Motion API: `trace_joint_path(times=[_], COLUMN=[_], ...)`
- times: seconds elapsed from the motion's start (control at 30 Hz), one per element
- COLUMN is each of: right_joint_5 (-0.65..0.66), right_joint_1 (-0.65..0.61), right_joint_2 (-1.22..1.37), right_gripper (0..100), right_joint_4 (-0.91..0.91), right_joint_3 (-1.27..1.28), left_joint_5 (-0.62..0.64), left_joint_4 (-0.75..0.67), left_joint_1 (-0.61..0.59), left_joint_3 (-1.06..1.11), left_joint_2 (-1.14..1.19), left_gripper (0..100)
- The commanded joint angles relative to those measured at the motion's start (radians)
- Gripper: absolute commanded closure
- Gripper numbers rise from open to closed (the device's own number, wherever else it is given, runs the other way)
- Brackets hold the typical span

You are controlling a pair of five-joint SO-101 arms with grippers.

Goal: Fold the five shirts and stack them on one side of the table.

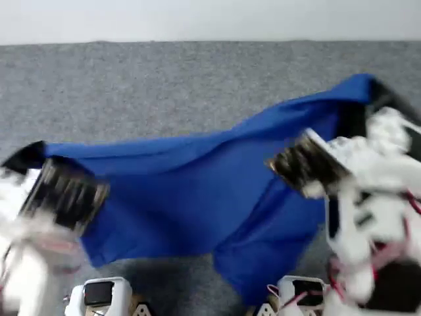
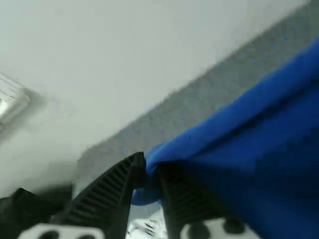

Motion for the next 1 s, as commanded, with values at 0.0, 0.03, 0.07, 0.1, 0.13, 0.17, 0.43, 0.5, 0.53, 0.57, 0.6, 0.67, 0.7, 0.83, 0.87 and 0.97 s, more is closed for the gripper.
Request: trace_joint_path(times=[0.0, 0.03, 0.07, 0.1, 0.13, 0.17, 0.43, 0.5, 0.53, 0.57, 0.6, 0.67, 0.7, 0.83, 0.87, 0.97], right_joint_5=[0.02, 0.02, 0.02, 0.021, 0.023, 0.023, 0.023, 0.02, 0.02, 0.02, 0.02, 0.02, 0.02, 0.02, 0.021, 0.021], right_joint_1=[-0.048, -0.05, -0.051, -0.058, -0.068, -0.073, -0.073, -0.073, -0.073, -0.073, -0.071, -0.07, -0.068, -0.051, -0.05, -0.05], right_joint_2=[0.024, 0.03, 0.041, 0.056, 0.073, 0.097, 0.427, 0.501, 0.536, 0.572, 0.604, 0.67, 0.697, 0.805, 0.828, 0.88], right_gripper=[98.8, 98.8, 98.8, 98.8, 98.8, 98.8, 98.8, 98.8, 98.8, 98.8, 98.8, 98.8, 98.8, 98.8, 98.8, 98.8], right_joint_4=[-0.137, -0.202, -0.278, -0.361, -0.447, -0.521, -0.912, -0.98, -1.01, -1.043, -1.07, -1.109, -1.118, -1.129, -1.129, -1.122], right_joint_3=[0.224, 0.288, 0.35, 0.405, 0.451, 0.485, 0.491, 0.459, 0.44, 0.414, 0.388, 0.336, 0.31, 0.21, 0.187, 0.13], left_joint_5=[-0.012, -0.011, -0.011, -0.011, -0.011, -0.011, -0.012, -0.012, -0.012, -0.014, -0.014, -0.038, -0.057, -0.089, -0.091, -0.091], left_joint_4=[-0.213, -0.301, -0.399, -0.497, -0.589, -0.675, -0.997, -1.034, -1.053, -1.068, -1.085, -1.106, -1.106, -1.102, -1.102, -1.082], left_joint_1=[-0.006, -0.005, -0.003, -0.003, -0.003, -0.003, -0.005, -0.005, -0.005, -0.005, -0.005, -0.003, -0.003, 0.0, 0.0, 0.002], left_joint_3=[0.295, 0.374, 0.456, 0.533, 0.607, 0.668, 0.636, 0.549, 0.503, 0.45, 0.397, 0.277, 0.214, -0.021, -0.067, -0.163], left_joint_2=[-0.005, -0.005, -0.005, -0.003, -0.002, 0.011, 0.37, 0.483, 0.539, 0.595, 0.651, 0.761, 0.813, 1.017, 1.059, 1.151], left_gripper=[98, 98, 98, 98, 98, 98, 98, 98, 98, 98, 98, 98, 98, 98, 98, 98])
